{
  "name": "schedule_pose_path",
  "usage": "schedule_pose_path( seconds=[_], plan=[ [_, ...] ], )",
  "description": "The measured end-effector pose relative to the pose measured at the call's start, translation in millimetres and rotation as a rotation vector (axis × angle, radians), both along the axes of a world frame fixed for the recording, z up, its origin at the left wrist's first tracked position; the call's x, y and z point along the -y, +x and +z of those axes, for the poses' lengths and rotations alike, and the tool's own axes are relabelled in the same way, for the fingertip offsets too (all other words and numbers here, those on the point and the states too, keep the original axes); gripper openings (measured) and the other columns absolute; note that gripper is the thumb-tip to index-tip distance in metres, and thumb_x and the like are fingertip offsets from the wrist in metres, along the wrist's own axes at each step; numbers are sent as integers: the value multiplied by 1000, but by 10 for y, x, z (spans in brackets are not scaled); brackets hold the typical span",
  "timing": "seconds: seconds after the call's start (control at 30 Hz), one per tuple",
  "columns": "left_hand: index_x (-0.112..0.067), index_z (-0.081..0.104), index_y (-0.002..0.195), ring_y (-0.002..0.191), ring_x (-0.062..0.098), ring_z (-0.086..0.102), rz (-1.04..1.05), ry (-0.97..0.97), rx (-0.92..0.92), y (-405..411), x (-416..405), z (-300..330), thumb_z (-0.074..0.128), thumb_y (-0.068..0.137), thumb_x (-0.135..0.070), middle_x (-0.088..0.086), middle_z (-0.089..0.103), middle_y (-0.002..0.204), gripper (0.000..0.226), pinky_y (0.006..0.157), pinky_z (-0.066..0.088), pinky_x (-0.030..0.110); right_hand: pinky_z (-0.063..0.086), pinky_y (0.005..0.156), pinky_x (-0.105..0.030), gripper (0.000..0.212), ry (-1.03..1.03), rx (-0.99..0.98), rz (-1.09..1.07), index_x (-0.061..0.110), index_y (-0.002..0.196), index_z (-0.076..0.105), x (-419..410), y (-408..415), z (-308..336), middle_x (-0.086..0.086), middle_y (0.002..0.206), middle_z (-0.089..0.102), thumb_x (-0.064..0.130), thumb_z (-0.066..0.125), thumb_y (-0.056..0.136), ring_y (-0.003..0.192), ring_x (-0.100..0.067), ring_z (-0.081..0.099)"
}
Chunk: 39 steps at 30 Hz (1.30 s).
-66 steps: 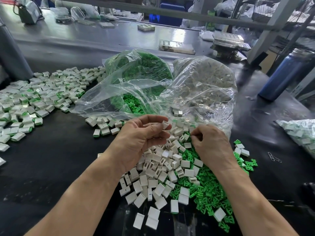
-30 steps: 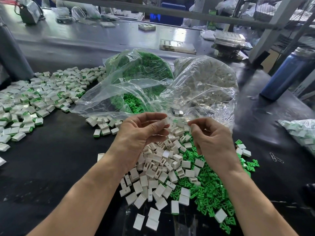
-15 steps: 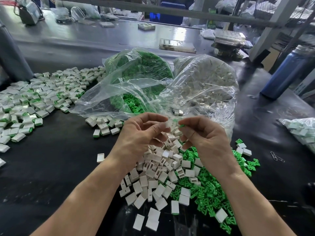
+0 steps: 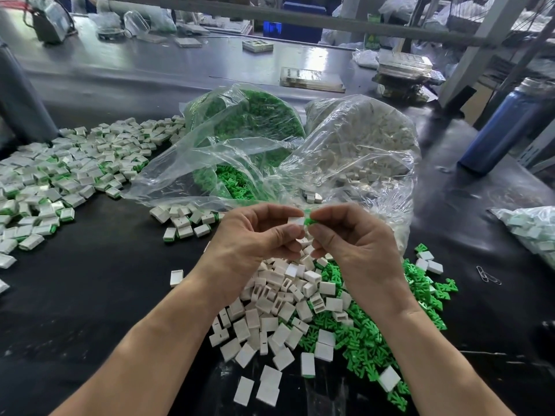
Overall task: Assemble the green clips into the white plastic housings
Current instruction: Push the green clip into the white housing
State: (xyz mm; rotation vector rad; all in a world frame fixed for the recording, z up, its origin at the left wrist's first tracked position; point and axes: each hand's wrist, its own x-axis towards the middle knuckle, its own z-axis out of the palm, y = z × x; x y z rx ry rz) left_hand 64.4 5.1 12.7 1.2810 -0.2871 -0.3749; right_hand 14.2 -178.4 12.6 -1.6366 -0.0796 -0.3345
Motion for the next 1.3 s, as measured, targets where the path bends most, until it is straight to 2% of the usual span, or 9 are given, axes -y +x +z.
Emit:
schedule_pose_path(
  seconds=[0.1,0.27,0.37,0.6,0.77,1.07,1.17,1.23,1.3],
  plan=[
    [-4,76,109,73,24,74,5,8,0,-11,8,8,78,80,-15,19,77,91,31,69,64,34,60,69,-33,14,0,8,-5,14,101,74,-9,-4,0,-6,90,77,6,76,89,75,-24,72],
    [-8,79,98,64,23,70,31,92,94,-52,37,44,72,90,-19,18,77,87,15,62,63,31,60,68,-26,18,-4,34,-13,13,101,74,-32,-29,34,-5,90,76,18,77,85,75,-19,72],
    [-10,79,97,63,22,70,67,126,141,-54,45,33,73,89,-21,14,77,84,15,61,61,29,59,66,-25,15,-56,32,-23,16,101,75,-26,-33,28,-3,88,77,9,78,88,73,-18,72],
    [-10,79,104,67,19,71,110,136,184,-49,42,12,79,84,-18,12,78,83,22,65,61,26,63,69,-35,21,-158,59,-52,26,100,79,-4,-42,33,2,93,77,8,78,89,77,-20,73],
    [-4,75,106,70,23,74,93,121,192,-54,56,24,77,87,-8,14,78,87,19,65,62,28,61,67,-26,23,-69,40,-55,20,109,75,-15,-34,18,-1,90,77,7,77,90,73,-19,74],
    [-7,74,99,71,28,77,78,140,158,-65,105,22,77,86,-12,13,79,84,14,65,64,32,61,64,-27,12,18,96,-82,20,94,76,-85,-35,-5,-5,86,77,23,78,83,70,-23,74],
    [-8,74,94,68,27,77,107,157,171,-83,131,20,74,91,-7,12,78,82,3,62,63,29,61,65,-25,11,40,111,-81,10,97,75,-121,-35,-23,-8,86,77,14,78,87,74,-23,75],
    [-8,74,92,66,25,76,130,152,182,-99,157,21,72,93,-5,11,78,80,4,61,63,30,60,65,-24,8,78,130,-93,5,97,74,-152,-39,-32,-9,86,77,1,75,90,74,-21,75],
    [-9,74,91,62,24,73,156,122,181,-116,169,30,72,93,-4,10,78,79,6,60,62,29,59,66,-23,10,125,158,-114,4,97,73,-191,-45,-36,-10,87,77,-4,73,92,76,-20,75]
  ],
)
